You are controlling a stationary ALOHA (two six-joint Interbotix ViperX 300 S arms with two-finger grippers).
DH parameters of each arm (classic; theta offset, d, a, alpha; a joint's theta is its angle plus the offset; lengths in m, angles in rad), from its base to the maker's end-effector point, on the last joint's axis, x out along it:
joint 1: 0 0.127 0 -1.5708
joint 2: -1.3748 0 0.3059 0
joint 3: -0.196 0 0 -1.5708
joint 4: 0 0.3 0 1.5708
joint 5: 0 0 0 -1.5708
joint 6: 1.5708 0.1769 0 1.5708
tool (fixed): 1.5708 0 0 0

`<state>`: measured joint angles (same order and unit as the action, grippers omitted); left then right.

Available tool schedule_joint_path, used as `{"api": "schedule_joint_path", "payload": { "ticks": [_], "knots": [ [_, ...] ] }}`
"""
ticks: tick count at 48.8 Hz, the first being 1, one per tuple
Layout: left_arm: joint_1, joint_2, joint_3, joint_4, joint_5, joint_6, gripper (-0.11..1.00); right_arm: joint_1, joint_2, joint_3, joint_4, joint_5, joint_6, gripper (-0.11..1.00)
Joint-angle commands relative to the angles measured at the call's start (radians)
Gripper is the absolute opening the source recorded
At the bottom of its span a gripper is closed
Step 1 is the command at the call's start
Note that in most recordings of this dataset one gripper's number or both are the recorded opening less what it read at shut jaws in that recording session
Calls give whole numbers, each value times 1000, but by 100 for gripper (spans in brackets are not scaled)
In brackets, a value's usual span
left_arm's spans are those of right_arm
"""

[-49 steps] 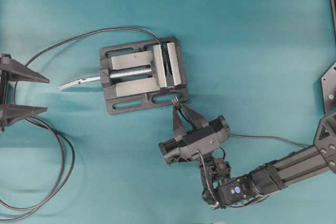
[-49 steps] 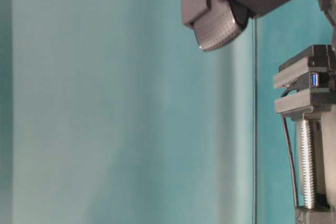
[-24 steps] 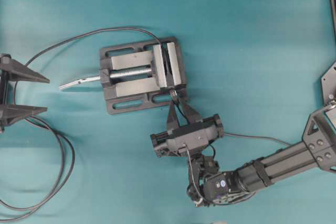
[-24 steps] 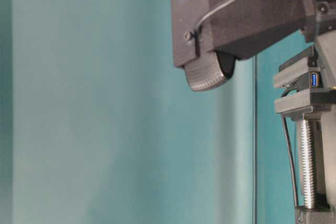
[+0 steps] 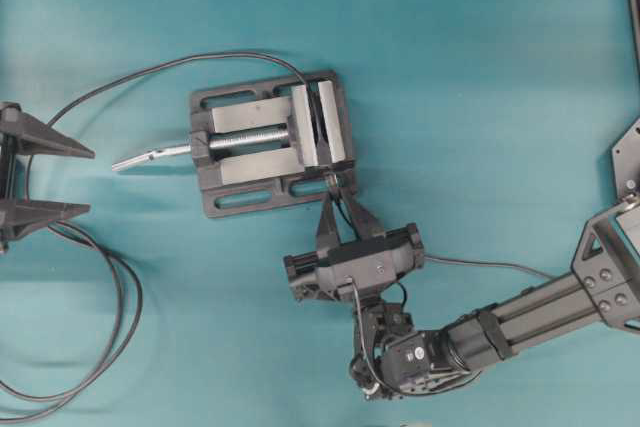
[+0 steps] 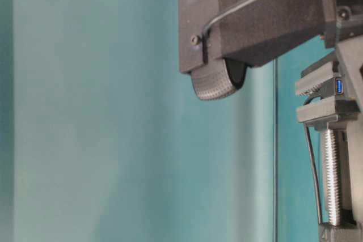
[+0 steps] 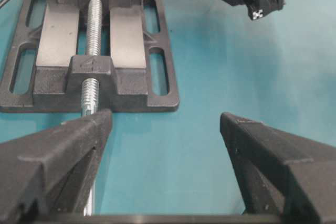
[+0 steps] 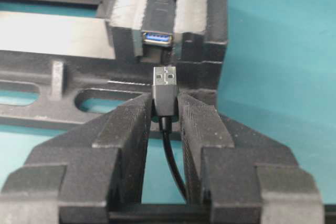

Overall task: Insert the USB cable into the fixed female connector.
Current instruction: 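Align the plug tip with the blue USB port using the right gripper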

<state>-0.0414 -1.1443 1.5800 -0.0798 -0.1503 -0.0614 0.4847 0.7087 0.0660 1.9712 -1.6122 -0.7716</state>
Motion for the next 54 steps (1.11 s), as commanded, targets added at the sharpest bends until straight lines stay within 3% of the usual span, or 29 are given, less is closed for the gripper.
{"api": "schedule_joint_path", "payload": {
  "ticks": [1,54],
  "knots": [
    [2,11,-12,3,-9,-8,99,-2,-21,-23,0,-9,2,20],
    [2,11,-12,3,-9,-8,99,-12,-37,-37,-18,-31,-2,20]
  ]
}}
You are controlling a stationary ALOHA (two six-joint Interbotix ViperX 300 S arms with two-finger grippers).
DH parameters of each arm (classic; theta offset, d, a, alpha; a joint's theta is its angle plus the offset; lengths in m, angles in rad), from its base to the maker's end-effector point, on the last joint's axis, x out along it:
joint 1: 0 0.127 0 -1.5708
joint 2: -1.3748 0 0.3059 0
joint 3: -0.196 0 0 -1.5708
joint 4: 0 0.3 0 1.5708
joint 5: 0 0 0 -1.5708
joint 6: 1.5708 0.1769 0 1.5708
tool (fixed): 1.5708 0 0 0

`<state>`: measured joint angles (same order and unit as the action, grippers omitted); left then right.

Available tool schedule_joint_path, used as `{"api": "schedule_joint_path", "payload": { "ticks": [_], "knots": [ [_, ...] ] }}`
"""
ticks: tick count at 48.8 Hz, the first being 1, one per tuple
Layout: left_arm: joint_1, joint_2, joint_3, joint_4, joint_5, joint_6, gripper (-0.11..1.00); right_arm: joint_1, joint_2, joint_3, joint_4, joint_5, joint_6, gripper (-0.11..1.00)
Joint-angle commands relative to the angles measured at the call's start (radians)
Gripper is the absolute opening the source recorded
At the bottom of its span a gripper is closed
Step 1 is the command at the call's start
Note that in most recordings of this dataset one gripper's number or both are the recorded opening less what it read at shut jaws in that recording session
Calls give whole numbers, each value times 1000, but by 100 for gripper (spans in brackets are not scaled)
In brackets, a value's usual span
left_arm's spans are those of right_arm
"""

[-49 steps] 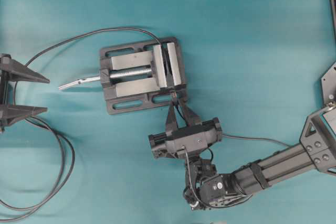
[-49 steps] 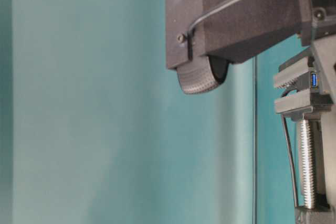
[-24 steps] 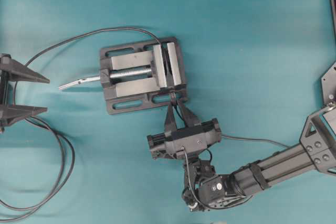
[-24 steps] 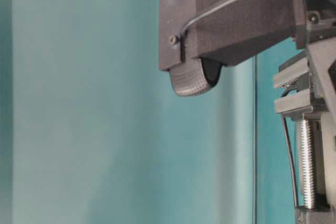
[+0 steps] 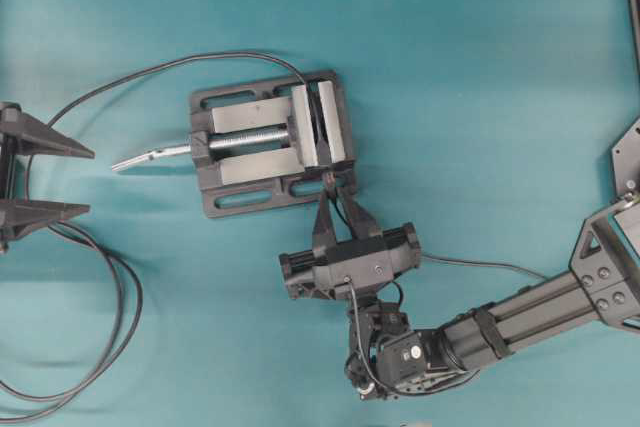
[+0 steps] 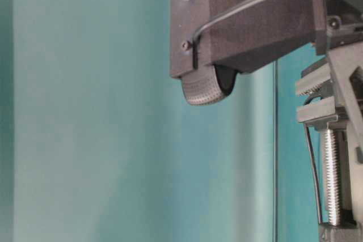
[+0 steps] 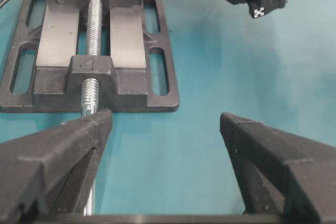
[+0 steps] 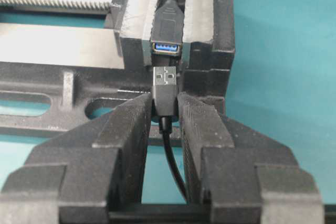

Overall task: Insert the USB cable into the fixed female connector.
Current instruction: 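Align the plug tip with the blue USB port using the right gripper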

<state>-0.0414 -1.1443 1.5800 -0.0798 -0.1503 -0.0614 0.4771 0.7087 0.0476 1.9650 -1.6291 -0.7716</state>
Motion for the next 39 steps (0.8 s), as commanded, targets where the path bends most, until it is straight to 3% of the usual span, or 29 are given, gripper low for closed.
{"api": "schedule_joint_path", "payload": {
  "ticks": [1,39],
  "knots": [
    [2,12,-12,3,-9,-8,99,-5,-38,-18,-14,-14,-2,20],
    [2,11,-12,3,-9,-8,99,-18,-57,-20,-31,-20,28,20]
  ]
}}
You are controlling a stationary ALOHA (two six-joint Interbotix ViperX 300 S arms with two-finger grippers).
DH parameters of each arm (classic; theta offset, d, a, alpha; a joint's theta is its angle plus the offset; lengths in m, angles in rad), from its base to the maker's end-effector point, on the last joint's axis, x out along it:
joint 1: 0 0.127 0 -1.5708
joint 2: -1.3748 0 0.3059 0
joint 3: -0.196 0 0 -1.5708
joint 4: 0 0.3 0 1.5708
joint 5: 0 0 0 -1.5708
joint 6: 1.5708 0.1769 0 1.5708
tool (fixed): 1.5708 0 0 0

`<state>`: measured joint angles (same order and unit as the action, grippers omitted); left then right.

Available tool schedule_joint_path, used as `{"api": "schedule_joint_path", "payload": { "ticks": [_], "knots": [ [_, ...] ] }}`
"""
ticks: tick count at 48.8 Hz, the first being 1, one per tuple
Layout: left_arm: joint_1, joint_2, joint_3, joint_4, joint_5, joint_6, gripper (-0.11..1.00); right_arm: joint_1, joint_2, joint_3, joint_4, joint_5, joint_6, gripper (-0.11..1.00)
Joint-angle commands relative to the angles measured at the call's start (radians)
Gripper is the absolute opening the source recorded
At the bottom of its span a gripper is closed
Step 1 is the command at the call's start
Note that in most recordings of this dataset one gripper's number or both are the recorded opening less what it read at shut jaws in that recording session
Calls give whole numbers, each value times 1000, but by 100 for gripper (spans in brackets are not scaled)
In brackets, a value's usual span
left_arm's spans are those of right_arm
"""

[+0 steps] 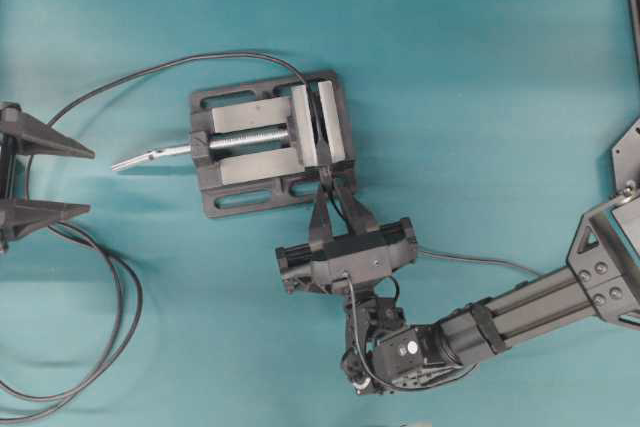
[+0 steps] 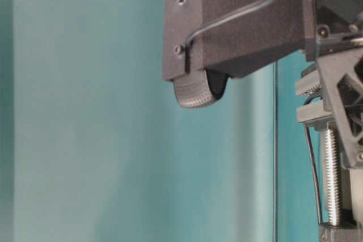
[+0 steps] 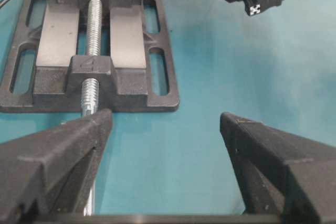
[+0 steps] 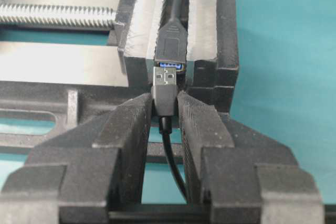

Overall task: Insert the USB cable into the fixed female connector.
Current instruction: 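Align the plug tip with the blue USB port using the right gripper, then push the plug forward into the blue port with the right gripper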

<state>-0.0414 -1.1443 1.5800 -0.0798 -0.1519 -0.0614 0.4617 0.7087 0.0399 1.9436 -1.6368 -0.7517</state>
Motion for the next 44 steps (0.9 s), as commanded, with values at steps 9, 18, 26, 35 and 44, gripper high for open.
{"api": "schedule_joint_path", "payload": {
  "ticks": [9,18,26,35,44],
  "knots": [
    [2,11,-12,3,-8,-8,99,-5,-57,-11,-9,-11,23,20],
    [2,12,-12,3,-8,-8,99,-3,-57,-9,-2,-9,17,20],
    [2,11,-12,3,-8,-8,99,-3,-57,-6,5,-6,12,20],
    [2,12,-12,3,-8,-8,99,-3,-57,-5,5,-6,-6,20],
    [2,11,-12,3,-8,-8,99,-5,-57,-3,5,-6,-8,20]
  ]
}}
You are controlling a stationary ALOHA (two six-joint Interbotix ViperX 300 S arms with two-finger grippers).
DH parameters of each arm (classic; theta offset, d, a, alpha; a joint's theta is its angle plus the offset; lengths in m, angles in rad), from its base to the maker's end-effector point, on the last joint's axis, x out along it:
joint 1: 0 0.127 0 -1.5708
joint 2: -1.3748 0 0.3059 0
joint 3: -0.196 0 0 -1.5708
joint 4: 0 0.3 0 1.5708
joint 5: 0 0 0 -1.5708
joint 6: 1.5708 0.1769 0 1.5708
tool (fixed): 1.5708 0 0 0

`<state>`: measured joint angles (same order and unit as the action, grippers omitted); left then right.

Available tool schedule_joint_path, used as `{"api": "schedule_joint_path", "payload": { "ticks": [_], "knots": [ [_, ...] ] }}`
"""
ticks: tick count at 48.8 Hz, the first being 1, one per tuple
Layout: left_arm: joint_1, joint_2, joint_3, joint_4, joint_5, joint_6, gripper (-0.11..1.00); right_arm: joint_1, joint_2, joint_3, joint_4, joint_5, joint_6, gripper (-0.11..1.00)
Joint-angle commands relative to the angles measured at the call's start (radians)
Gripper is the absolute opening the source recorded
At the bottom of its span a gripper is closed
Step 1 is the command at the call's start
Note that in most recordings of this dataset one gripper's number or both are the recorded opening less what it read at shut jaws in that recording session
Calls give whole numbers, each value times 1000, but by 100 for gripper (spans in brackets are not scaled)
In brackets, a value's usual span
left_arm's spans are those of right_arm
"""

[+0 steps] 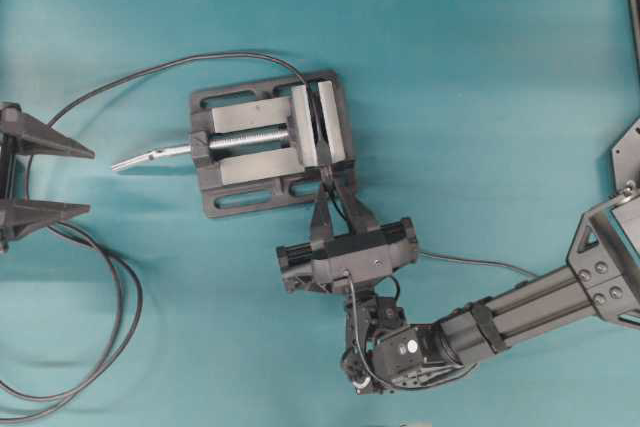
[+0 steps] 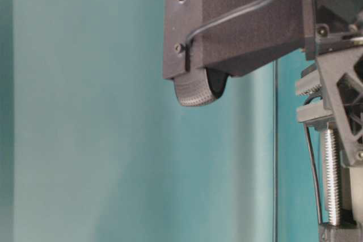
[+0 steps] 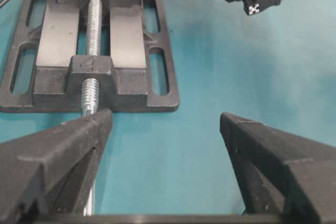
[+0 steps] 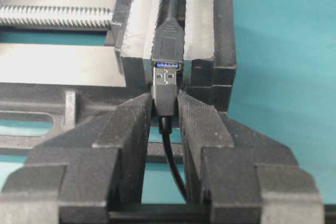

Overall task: Insert the USB cable into the fixed female connector.
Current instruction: 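Push the plug forward into the blue port with the right gripper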

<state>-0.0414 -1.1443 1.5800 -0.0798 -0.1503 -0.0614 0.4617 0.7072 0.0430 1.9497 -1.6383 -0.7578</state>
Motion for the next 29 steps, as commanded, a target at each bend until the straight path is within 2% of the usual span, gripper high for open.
{"api": "schedule_joint_path", "payload": {
  "ticks": [1,29],
  "knots": [
    [2,11,-12,3,-9,-8,99,-5,-55,-6,-2,-5,-2,20],
    [2,12,-12,3,-9,-8,99,-31,-60,-5,-6,-5,2,20]
  ]
}}
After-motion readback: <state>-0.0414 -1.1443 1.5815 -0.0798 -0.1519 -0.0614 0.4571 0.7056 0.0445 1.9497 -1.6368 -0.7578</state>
